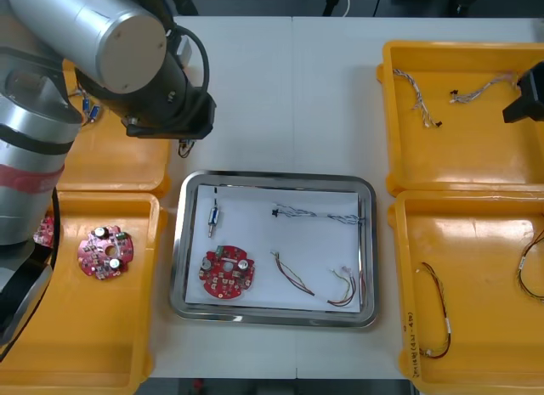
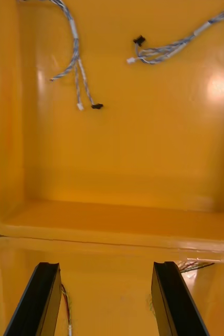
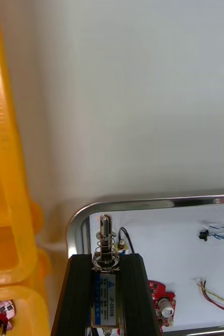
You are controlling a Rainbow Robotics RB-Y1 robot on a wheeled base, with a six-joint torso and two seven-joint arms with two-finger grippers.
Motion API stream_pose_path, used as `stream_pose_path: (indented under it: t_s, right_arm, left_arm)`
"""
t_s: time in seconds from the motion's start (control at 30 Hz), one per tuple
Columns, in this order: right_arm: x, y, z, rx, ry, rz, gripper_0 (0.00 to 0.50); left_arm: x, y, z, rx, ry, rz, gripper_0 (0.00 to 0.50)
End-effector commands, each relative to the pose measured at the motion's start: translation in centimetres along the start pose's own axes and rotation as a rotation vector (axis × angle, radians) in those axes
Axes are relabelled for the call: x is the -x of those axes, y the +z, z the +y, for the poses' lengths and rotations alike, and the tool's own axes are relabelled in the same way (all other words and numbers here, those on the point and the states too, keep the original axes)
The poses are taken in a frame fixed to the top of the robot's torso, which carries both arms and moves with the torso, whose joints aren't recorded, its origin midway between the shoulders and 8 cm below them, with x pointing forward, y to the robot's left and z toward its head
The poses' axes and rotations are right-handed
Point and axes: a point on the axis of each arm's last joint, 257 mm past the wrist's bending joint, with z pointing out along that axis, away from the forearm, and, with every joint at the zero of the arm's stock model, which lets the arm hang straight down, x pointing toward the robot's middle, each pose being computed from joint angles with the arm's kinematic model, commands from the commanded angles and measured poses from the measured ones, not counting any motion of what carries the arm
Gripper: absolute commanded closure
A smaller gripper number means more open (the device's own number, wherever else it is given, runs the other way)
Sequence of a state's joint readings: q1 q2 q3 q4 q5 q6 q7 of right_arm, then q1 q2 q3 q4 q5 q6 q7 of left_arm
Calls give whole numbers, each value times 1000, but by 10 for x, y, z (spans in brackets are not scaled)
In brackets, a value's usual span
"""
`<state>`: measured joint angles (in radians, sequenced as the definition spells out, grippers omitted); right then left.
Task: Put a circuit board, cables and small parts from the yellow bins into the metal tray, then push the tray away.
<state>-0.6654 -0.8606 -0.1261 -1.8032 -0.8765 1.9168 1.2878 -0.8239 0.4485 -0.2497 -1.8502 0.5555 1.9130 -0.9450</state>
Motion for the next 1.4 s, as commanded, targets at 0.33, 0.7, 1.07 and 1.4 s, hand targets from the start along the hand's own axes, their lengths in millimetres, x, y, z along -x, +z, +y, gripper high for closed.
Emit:
stream_pose_path:
  t_s: [0.33,0.7,1.07,1.4]
  right_arm:
    - [-49,1,-56,-39,152,36,0]
    - [-86,6,-59,-70,156,60,0]
    - [-99,5,-44,-54,157,33,0]
    - [-107,11,-32,-38,174,29,0]
  left_arm:
    - [-15,-9,-80,-1,-7,-56,500]
    - [-50,19,-76,71,30,7,500]
    - [-74,53,-56,110,59,26,500]
    - [-87,84,-51,90,67,12,500]
